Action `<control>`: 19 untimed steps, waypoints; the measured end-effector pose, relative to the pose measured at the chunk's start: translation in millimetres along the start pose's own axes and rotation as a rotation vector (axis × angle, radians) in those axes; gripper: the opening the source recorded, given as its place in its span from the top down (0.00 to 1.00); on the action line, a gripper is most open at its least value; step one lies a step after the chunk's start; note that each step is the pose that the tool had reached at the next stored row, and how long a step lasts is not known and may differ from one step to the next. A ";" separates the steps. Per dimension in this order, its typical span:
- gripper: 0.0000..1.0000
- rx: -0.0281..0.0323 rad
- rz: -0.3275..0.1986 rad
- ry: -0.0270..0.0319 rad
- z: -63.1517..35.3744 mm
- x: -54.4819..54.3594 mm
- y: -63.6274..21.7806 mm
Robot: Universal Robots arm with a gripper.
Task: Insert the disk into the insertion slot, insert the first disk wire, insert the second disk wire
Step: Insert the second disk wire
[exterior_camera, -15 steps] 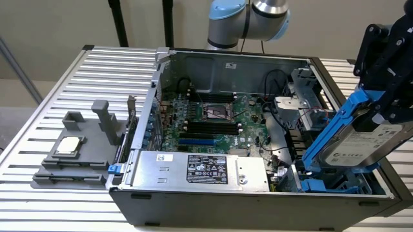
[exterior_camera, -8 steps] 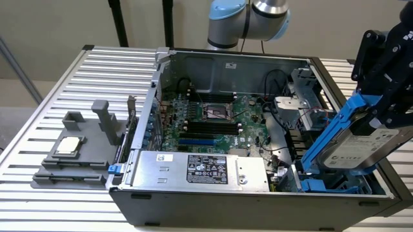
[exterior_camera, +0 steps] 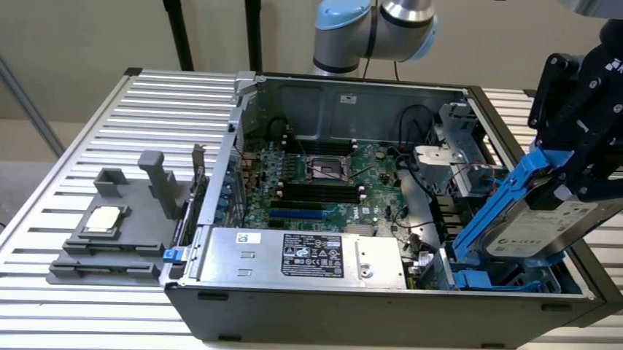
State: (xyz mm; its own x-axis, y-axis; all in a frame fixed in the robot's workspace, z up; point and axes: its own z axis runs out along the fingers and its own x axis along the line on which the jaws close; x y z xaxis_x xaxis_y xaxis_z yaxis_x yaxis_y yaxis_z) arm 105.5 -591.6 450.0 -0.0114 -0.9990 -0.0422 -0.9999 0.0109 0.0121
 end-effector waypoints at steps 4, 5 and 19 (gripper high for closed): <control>0.68 -0.0011 -0.003 -0.0043 2.1 1.4 -0.1; 0.68 -0.0013 -0.004 -0.0046 2.3 1.6 -0.1; 0.68 -0.0025 -0.032 -0.0118 6.9 2.9 -0.1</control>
State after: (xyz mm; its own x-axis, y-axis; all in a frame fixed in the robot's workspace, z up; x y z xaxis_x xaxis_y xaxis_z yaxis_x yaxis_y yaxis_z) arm 105.5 -594.3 442.9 0.0202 -0.9983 -0.0544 -0.9997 -0.0209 0.0131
